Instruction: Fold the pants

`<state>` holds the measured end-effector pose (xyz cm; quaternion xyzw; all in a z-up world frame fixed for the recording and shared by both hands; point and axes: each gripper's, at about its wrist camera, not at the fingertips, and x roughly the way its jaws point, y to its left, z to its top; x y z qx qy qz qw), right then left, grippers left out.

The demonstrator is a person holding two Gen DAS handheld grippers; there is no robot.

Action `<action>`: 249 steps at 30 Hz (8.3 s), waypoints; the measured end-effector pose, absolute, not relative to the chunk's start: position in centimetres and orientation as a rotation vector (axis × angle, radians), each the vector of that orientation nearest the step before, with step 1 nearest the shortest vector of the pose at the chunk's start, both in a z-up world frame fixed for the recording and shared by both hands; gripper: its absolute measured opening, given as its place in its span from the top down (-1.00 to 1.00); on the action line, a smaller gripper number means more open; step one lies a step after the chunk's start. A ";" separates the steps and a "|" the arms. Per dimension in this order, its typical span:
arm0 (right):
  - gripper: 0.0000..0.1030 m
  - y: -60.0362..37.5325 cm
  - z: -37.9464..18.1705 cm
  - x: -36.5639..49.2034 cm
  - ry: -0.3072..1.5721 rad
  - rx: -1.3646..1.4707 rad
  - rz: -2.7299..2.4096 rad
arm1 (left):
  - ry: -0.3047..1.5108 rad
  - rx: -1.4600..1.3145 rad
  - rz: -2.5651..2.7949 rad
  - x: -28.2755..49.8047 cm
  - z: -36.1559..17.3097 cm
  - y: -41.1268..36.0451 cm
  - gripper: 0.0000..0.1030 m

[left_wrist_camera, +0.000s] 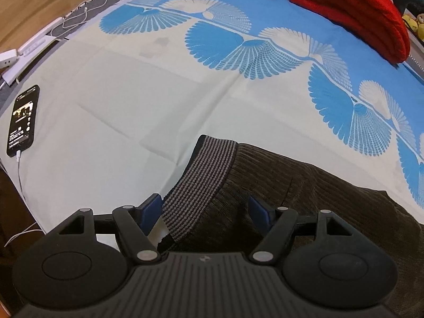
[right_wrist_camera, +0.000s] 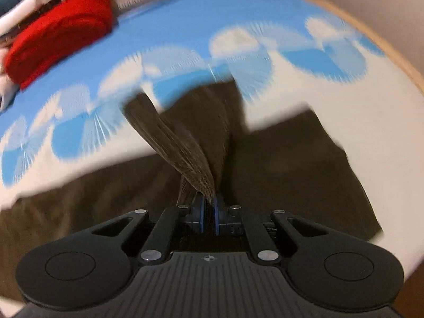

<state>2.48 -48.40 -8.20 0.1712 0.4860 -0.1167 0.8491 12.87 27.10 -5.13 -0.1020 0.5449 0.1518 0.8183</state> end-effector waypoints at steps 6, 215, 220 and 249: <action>0.86 -51.2 -12.0 -2.0 1.222 0.415 -0.208 | 1.162 -0.262 0.315 12.6 -5.0 26.9 -0.49; 0.85 -15.0 -9.1 -6.1 0.457 -0.347 0.562 | 1.185 0.170 -0.232 14.2 -5.6 15.7 -0.23; 0.66 -12.8 -16.0 -5.2 0.809 -0.503 0.618 | 1.190 0.181 -0.244 14.0 -5.8 15.0 -0.23; -0.10 -23.7 -11.7 -1.9 0.820 -0.034 0.256 | 1.100 0.156 -0.518 16.0 -6.3 1.4 0.22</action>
